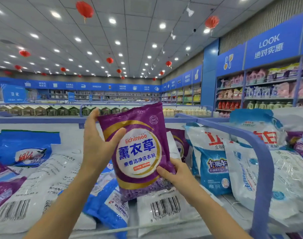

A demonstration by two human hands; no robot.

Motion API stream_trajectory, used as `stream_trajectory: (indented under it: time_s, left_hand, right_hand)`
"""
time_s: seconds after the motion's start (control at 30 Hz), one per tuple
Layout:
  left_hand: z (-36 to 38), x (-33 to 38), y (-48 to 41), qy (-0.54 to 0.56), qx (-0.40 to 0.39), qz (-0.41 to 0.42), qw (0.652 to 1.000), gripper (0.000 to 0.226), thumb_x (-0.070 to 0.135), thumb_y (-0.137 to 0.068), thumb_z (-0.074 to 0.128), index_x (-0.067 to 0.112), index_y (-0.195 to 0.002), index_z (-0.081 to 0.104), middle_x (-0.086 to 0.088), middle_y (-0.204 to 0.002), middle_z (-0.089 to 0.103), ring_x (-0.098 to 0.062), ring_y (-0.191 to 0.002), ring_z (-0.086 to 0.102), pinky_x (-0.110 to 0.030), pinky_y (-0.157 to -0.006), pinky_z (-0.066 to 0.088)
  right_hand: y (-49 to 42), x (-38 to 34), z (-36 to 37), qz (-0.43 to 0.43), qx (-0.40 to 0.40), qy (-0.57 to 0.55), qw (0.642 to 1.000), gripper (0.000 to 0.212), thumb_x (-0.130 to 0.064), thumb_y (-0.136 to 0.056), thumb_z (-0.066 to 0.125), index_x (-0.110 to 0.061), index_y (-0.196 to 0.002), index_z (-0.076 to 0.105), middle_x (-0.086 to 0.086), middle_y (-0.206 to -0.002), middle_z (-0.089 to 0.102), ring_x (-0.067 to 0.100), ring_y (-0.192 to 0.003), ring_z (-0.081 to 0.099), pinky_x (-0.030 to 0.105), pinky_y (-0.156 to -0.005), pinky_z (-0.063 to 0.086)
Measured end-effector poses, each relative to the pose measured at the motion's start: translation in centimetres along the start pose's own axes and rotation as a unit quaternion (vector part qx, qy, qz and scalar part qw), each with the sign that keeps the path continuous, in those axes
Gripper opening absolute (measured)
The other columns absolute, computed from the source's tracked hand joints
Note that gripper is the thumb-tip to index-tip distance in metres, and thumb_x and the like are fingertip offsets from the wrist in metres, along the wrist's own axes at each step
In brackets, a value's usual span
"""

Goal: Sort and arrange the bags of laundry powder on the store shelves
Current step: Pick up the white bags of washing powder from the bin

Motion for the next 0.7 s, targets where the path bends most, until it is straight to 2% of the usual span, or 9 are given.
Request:
stream_trajectory:
  time_s: [0.1,0.13,0.2,0.23,0.3,0.37,0.5,0.6,0.7]
  left_hand:
    - [3.1,5.9,-3.2,-0.207,0.034,0.190,0.959,0.086,0.052,-0.076,0.065,0.012,-0.145,0.034,-0.009,-0.150,0.036,-0.024,-0.137,0.030,-0.040,-0.114,0.015]
    - [4.6,7.1,-4.1,-0.226,-0.003,0.216,0.950,0.081,0.051,-0.081,0.065,0.012,-0.145,0.035,-0.008,-0.147,0.040,-0.023,-0.135,0.034,-0.040,-0.112,0.018]
    - [7.7,8.4,-5.2,-0.187,-0.163,0.180,0.952,0.061,0.044,-0.087,0.063,0.016,-0.138,0.046,-0.002,-0.127,0.059,-0.018,-0.119,0.051,-0.032,-0.101,0.037]
    - [9.2,8.6,-5.1,-0.182,-0.243,0.153,0.940,0.046,0.040,-0.089,0.061,0.016,-0.127,0.056,-0.001,-0.112,0.065,-0.019,-0.107,0.060,-0.032,-0.092,0.048]
    - [11.3,8.7,-5.0,-0.209,-0.300,0.144,0.920,0.030,0.034,-0.092,0.058,0.007,-0.100,0.068,-0.011,-0.089,0.070,-0.029,-0.083,0.065,-0.045,-0.075,0.055]
    - [11.9,9.0,-5.3,-0.216,-0.282,0.143,0.924,0.032,0.029,-0.094,0.056,-0.001,-0.090,0.068,-0.020,-0.082,0.068,-0.035,-0.076,0.064,-0.050,-0.070,0.054]
    - [12.4,9.4,-6.5,-0.206,-0.243,0.150,0.936,0.034,0.028,-0.094,0.057,-0.002,-0.087,0.070,-0.020,-0.078,0.068,-0.035,-0.073,0.064,-0.047,-0.070,0.054]
    - [14.0,9.8,-6.2,-0.232,-0.239,0.173,0.927,0.033,0.031,-0.094,0.057,0.002,-0.085,0.070,-0.013,-0.075,0.067,-0.027,-0.068,0.062,-0.042,-0.067,0.055]
    - [15.6,10.4,-5.5,-0.250,-0.238,0.216,0.913,0.029,0.034,-0.094,0.056,0.011,-0.083,0.069,0.000,-0.068,0.061,-0.016,-0.061,0.056,-0.032,-0.061,0.050]
  right_hand:
    - [0.3,0.5,-1.9,-0.009,-0.018,-0.018,1.000,0.033,-0.040,-0.072,0.070,-0.025,-0.101,0.067,-0.007,-0.098,0.074,0.010,-0.094,0.069,0.019,-0.079,0.053]
    - [0.4,0.7,-2.4,-0.013,-0.028,-0.017,0.999,0.034,-0.040,-0.071,0.071,-0.024,-0.102,0.067,-0.004,-0.099,0.074,0.012,-0.095,0.069,0.022,-0.082,0.054]
    - [0.4,1.1,-3.0,-0.011,-0.037,-0.015,0.999,0.039,-0.041,-0.069,0.072,-0.021,-0.103,0.067,0.000,-0.100,0.074,0.015,-0.096,0.069,0.032,-0.088,0.054]
    - [0.5,1.3,-3.3,-0.005,-0.037,-0.017,0.999,0.042,-0.041,-0.069,0.072,-0.019,-0.104,0.067,0.000,-0.100,0.073,0.015,-0.096,0.069,0.036,-0.090,0.053]
    - [0.4,1.6,-3.8,0.000,-0.040,-0.021,0.999,0.041,-0.039,-0.069,0.072,-0.019,-0.105,0.066,0.000,-0.100,0.073,0.015,-0.095,0.069,0.038,-0.091,0.053]
    - [0.5,1.5,-4.1,-0.007,-0.039,-0.008,0.999,0.033,-0.035,-0.073,0.073,-0.023,-0.103,0.066,-0.004,-0.099,0.074,0.012,-0.095,0.068,0.035,-0.091,0.053]
    - [-0.1,1.0,-5.3,-0.027,-0.038,0.066,0.997,0.025,-0.035,-0.079,0.073,-0.029,-0.102,0.064,-0.013,-0.097,0.073,0.002,-0.091,0.067,0.026,-0.087,0.052]
    - [-0.9,1.0,-5.9,0.019,-0.098,0.101,0.990,0.035,-0.038,-0.077,0.074,-0.026,-0.108,0.063,-0.013,-0.100,0.072,0.001,-0.093,0.066,0.023,-0.086,0.051]
    - [-1.6,0.9,-5.8,0.036,-0.102,0.042,0.993,0.028,-0.036,-0.078,0.073,-0.030,-0.104,0.064,-0.014,-0.097,0.073,0.001,-0.090,0.068,0.011,-0.072,0.051]
Point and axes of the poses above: each hand's wrist, its own y-axis away from the middle knuckle, its own z-axis out of the palm, x = y × z, the point moved 4 cm from there along -y, towards the middle knuckle
